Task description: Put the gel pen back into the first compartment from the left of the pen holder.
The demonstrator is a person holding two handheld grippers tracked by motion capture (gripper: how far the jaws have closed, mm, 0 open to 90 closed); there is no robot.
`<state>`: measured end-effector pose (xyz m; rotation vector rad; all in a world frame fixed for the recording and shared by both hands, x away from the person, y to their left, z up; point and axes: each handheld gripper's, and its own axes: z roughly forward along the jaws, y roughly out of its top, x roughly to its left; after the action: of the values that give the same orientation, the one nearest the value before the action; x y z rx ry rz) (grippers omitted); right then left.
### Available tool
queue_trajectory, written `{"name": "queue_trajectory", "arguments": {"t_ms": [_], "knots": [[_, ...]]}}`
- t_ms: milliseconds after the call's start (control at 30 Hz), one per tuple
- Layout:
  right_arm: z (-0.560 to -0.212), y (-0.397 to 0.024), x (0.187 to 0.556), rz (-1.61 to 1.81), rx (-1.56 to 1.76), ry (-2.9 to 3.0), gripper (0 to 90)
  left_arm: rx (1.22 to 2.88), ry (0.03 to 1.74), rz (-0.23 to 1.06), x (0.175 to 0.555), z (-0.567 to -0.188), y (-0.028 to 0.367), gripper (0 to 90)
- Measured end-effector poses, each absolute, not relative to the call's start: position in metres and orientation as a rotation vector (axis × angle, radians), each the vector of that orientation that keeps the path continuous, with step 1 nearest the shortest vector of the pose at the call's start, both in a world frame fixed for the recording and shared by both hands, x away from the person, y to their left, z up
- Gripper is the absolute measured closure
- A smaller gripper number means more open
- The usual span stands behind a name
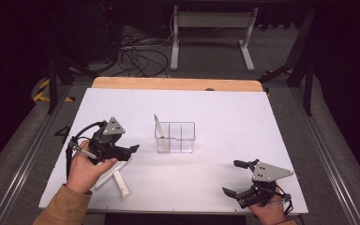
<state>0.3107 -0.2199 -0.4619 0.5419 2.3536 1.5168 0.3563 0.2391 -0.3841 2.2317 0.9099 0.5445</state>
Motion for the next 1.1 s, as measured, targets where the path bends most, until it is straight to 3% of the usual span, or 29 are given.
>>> {"name": "queue_trajectory", "arguments": {"t_ms": [800, 1100], "knots": [[-0.462, -0.220, 0.310, 1.517, 0.538, 2.357, 2.7, 2.281, 0.993, 0.515, 0.356, -0.406, 0.248, 24.5], [-0.462, -0.220, 0.310, 1.518, 0.536, 2.357, 2.7, 2.329, 1.097, 0.437, 0.364, -0.416, 0.251, 32.9]]}}
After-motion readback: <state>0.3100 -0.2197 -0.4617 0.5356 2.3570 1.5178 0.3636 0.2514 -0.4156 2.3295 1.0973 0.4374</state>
